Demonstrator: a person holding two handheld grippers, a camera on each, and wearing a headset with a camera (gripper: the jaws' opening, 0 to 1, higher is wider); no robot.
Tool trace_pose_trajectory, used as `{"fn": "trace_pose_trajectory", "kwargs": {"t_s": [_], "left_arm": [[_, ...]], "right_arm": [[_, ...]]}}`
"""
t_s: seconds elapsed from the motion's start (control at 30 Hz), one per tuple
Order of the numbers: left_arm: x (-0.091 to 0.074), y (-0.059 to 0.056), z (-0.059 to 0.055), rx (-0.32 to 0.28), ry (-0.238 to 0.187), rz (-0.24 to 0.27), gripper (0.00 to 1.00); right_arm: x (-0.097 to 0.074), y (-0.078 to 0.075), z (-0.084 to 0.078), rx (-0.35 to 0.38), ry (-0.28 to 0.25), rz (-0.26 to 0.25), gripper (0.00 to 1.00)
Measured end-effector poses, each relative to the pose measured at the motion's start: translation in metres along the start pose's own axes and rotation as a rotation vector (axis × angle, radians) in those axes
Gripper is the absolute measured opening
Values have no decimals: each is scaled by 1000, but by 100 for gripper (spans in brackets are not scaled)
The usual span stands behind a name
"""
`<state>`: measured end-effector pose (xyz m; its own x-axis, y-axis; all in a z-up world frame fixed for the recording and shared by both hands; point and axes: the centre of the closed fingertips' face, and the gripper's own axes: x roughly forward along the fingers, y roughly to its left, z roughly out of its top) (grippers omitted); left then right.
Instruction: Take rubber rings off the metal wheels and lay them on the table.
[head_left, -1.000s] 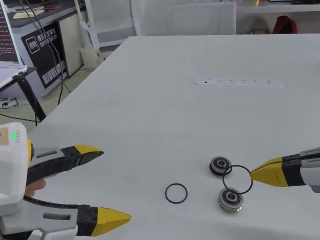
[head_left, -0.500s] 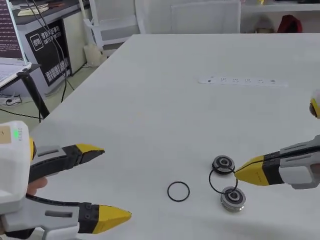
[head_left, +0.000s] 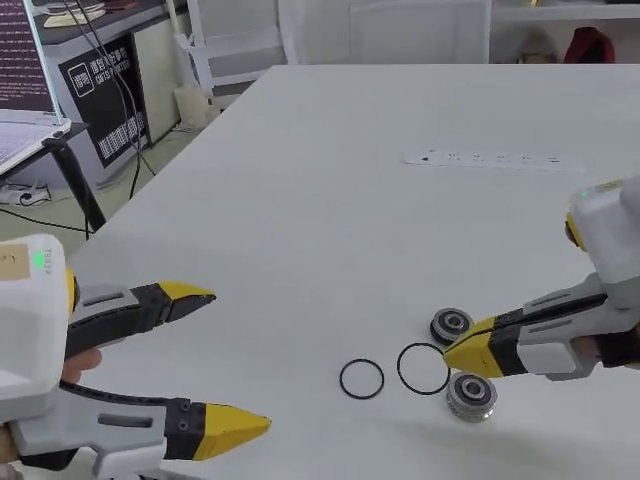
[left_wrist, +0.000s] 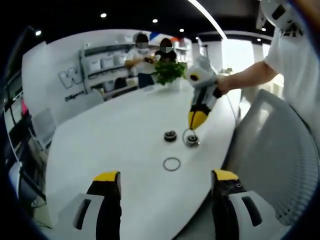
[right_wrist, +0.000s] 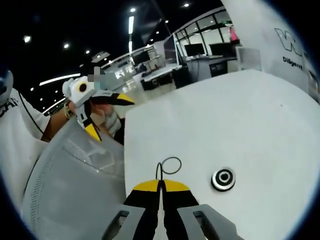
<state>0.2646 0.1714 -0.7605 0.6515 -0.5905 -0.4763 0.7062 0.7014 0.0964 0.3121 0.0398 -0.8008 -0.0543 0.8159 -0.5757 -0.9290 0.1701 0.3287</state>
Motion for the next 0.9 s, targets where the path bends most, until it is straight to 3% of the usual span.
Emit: {"fn": "trace_pose_trajectory", "kwargs": {"t_s": [0.9], "left_arm": [[-3, 3, -5, -3, 16, 21, 74]], "right_arm": [[40, -20, -9, -25, 70, -18, 0]]}}
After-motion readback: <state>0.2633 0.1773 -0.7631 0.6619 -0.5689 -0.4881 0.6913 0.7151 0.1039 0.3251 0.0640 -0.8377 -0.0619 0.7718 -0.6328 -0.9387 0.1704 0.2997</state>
